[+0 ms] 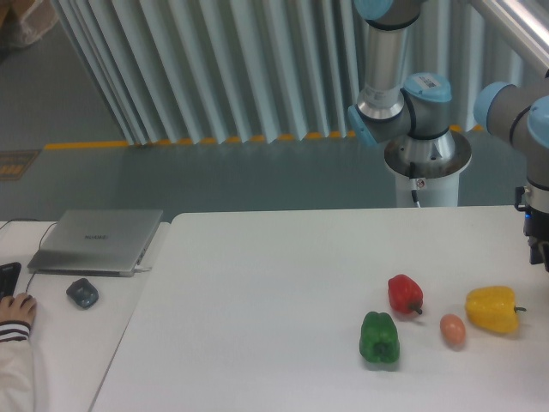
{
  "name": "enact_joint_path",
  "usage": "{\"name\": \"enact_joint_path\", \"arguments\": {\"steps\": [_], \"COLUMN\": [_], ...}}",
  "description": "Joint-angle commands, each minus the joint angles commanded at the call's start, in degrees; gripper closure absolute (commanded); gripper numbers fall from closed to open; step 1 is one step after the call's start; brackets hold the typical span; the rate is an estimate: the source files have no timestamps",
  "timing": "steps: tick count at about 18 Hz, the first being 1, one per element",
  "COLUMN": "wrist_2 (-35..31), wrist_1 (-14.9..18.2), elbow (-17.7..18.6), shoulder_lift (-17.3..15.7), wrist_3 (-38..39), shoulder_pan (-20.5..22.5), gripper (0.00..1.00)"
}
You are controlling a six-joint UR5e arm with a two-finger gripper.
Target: Place the red peppers in a basket
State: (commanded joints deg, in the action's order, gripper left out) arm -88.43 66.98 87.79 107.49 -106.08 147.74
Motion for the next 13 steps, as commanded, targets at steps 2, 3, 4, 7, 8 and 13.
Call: {"name": "enact_joint_path", "arguments": {"steps": [2, 3, 4, 7, 8, 13], "wrist_2": [3.5, 3.5, 2.9, 3.8, 3.8, 3.5], "wrist_1": [-3.7, -3.7, -3.8, -4.0, -4.0, -5.3], "elbow": [2.3, 2.3, 2.4, 2.4, 3.1, 5.2], "shoulder_lift": [-0.1, -0.6, -0.9, -1.0, -1.0, -0.9], "wrist_3": [0.4, 1.4, 3.3, 13.8, 18.1, 29.4], "shoulder_pan": [1.2, 1.3, 1.0, 0.0, -1.0, -5.0], "gripper": [0.0, 0.0, 0.0, 0.0, 0.0, 0.0]}}
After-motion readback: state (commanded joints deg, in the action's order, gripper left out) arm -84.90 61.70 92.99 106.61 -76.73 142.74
